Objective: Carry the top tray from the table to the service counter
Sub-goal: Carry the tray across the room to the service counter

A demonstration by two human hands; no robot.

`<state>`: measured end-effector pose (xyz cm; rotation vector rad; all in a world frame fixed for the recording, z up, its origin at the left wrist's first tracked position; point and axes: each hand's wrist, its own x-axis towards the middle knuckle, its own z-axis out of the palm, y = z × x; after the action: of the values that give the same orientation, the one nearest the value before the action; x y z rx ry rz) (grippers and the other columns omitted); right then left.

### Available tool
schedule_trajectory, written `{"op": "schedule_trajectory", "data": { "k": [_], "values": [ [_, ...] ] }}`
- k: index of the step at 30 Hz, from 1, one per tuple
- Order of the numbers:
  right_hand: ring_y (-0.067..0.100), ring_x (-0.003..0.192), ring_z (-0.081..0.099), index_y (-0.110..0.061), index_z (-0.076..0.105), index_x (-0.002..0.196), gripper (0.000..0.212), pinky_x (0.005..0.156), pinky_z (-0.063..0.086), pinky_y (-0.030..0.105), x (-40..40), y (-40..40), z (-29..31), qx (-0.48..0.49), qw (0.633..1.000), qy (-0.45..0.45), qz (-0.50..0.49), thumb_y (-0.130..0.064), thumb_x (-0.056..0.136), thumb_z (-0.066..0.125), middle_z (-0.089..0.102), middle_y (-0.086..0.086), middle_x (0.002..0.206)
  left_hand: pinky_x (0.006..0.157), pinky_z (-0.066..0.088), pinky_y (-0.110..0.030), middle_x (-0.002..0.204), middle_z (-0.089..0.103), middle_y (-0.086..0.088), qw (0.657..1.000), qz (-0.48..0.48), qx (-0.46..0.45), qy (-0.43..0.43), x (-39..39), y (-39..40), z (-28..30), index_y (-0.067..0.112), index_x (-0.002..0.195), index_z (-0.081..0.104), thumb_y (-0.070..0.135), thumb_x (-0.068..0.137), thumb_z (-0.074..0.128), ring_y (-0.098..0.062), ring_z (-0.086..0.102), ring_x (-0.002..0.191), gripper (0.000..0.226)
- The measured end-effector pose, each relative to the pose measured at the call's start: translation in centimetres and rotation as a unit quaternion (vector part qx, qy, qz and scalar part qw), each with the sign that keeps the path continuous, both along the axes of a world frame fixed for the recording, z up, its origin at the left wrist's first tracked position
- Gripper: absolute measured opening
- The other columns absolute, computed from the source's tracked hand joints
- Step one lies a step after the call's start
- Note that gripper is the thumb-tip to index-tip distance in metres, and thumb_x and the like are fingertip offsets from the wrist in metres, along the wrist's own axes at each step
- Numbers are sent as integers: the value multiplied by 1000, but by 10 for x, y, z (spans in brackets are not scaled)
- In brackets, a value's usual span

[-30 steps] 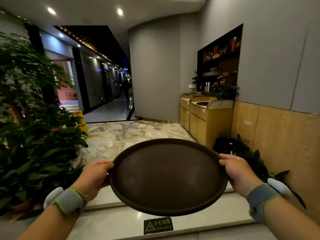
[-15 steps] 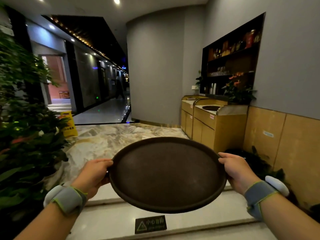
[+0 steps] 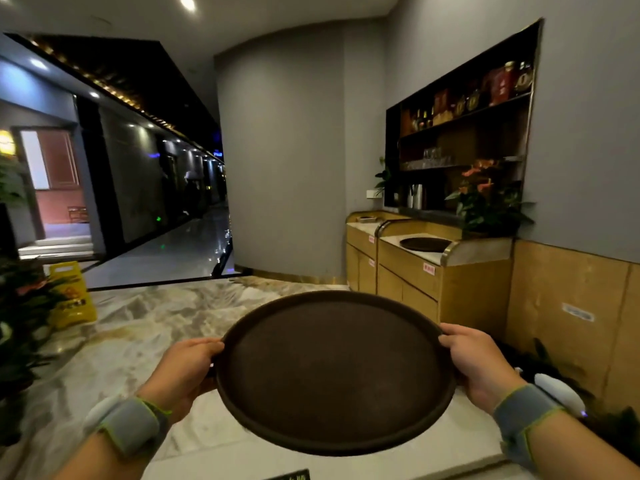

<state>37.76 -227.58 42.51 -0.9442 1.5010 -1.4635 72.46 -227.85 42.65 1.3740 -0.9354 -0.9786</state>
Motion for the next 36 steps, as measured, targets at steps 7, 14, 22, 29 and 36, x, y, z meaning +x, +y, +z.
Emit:
{"op": "schedule_trajectory", "data": {
  "k": [7,14,22,29,36],
  "values": [
    [22,82,62,-13,57,132,38,54,46,29,-13,-216,40,14,1000,-11,2,-5,99,42,64,7,96,64,50,-37,85,67,-17,1000,9,-15,-6,-9,-200,36,4,87,68,4,95,45,-32,60,76,24],
    [23,94,59,-14,57,133,40,85,51,40,-1,-380,93,23,1000,-14,11,-5,97,45,63,10,114,71,51,-39,101,69,-19,1000,18,-12,8,8,-359,87,4,101,68,9,96,46,-37,62,93,23],
    [20,80,58,-7,58,131,39,67,48,34,44,-532,128,19,1000,-19,16,3,96,43,60,5,88,65,48,-34,91,67,-15,998,22,-14,49,50,-514,118,7,96,69,5,93,48,-30,58,78,22],
    [26,94,61,-10,57,132,39,75,52,38,85,-658,170,32,999,-10,-1,-1,96,45,62,12,111,59,49,-33,95,71,-10,999,-4,-1,49,95,-654,172,10,97,69,7,95,47,-27,62,78,22],
    [29,103,59,-13,57,133,39,85,49,42,95,-800,196,25,1000,-17,-7,-3,97,44,61,14,121,63,53,-35,95,72,-11,999,-13,-5,39,108,-795,209,10,99,69,7,96,45,-30,65,82,24]
  ]
}}
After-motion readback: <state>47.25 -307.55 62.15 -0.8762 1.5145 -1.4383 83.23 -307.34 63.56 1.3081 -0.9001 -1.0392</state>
